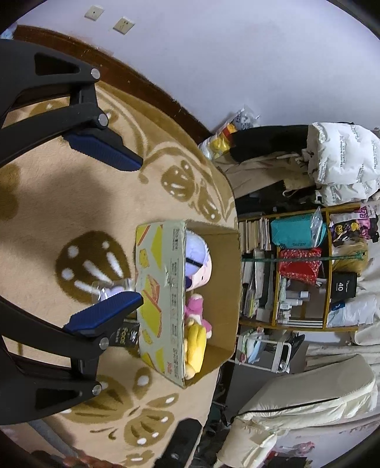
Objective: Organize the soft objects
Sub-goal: 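Move both open grippers down toward the clear bag and black tissue pack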
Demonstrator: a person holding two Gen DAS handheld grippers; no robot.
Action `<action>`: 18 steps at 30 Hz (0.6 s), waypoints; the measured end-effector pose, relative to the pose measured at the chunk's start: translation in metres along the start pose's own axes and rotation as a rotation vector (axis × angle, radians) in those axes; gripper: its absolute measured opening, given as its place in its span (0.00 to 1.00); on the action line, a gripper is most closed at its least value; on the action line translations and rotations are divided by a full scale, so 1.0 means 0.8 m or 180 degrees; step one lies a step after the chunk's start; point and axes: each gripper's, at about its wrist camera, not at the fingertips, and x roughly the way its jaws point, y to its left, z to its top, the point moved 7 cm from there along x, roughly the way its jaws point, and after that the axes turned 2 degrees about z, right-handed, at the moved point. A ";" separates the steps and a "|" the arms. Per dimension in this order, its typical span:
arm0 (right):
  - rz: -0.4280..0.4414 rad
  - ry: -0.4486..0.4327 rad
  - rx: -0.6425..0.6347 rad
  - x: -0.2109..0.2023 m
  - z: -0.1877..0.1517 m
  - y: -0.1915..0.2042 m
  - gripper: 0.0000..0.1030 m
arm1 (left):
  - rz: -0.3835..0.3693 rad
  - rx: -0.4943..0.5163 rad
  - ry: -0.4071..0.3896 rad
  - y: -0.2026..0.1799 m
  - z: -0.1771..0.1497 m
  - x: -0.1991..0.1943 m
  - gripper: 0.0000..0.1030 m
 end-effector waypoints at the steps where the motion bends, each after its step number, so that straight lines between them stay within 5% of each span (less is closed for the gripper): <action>1: -0.0019 0.0015 -0.0033 0.001 -0.003 0.001 1.00 | -0.0007 0.0003 0.0009 -0.001 0.000 0.001 0.85; 3: -0.0041 0.0046 -0.0044 0.003 -0.007 0.002 1.00 | 0.0018 0.0009 0.0004 -0.001 -0.001 0.003 0.92; 18: -0.0141 0.0345 0.0009 0.046 -0.035 -0.008 1.00 | -0.0085 0.0124 0.0291 -0.026 -0.015 0.051 0.92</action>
